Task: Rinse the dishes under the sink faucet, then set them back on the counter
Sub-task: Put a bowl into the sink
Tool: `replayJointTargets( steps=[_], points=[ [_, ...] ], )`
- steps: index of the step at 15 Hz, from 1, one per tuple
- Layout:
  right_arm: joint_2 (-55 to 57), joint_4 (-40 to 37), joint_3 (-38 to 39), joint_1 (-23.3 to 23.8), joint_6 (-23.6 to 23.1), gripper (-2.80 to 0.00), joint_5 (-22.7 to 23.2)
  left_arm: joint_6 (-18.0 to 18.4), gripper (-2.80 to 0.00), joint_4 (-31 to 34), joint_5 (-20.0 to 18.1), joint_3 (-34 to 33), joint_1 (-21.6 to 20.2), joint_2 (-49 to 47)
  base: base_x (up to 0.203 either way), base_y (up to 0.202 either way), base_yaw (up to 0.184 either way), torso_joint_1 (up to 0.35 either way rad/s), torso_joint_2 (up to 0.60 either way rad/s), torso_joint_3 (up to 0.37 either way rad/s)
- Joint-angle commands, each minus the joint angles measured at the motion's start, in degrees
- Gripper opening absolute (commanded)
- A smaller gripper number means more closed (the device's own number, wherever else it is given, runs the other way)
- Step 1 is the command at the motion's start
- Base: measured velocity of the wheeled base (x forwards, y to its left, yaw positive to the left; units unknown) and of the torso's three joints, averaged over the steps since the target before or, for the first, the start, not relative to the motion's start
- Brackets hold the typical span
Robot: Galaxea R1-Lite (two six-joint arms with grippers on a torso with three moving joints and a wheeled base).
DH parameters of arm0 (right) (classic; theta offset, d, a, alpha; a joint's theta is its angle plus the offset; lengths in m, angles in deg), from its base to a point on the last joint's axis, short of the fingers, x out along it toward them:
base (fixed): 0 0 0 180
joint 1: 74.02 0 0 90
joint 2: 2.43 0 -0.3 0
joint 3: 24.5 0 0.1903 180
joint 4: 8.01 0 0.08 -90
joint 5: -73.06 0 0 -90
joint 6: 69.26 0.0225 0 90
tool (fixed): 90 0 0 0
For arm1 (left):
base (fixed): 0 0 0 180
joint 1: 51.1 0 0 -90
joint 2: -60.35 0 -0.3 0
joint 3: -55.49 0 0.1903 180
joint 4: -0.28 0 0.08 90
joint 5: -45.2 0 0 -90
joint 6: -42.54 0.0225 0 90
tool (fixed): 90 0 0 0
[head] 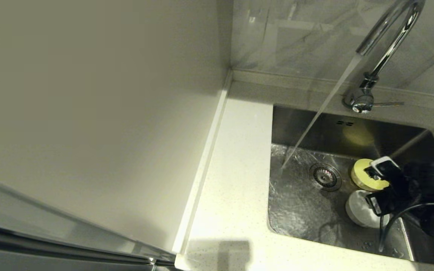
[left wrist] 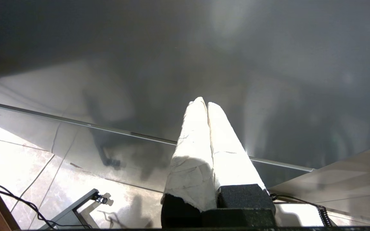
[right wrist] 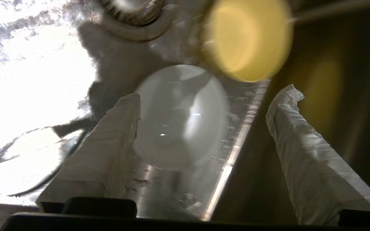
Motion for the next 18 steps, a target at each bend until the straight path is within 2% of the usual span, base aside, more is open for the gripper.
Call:
replayJointTargets(
  steps=[1, 5, 7, 18],
  points=[
    [-11.4, -4.4, -0.6, 2.2, 0.7, 0.0, 0.6, 0.0, -2.8, 0.0, 0.1, 0.0, 0.0, 0.2, 0.0, 0.0, 0.0, 0.0, 0.0, 0.0],
    [-18.1, -20.4, -6.4, 8.3, 8.8, 0.0, 2.3, 0.0, -2.8, 0.0, 0.0, 0.0, 0.0, 0.2, 0.0, 0.0, 0.0, 0.0, 0.0, 0.0],
    [-19.2, -27.0, -8.1, 9.8, 12.4, 0.0, 5.3, 0.0, -2.8, 0.0, 0.0, 0.0, 0.0, 0.2, 0.0, 0.0, 0.0, 0.0, 0.0, 0.0],
    [-12.1, -27.2, -12.0, 8.3, 14.8, 0.0, 5.6, 0.0, -2.8, 0.0, 0.0, 0.0, 0.0, 0.2, 0.0, 0.0, 0.0, 0.0, 0.0, 0.0]
  ],
)
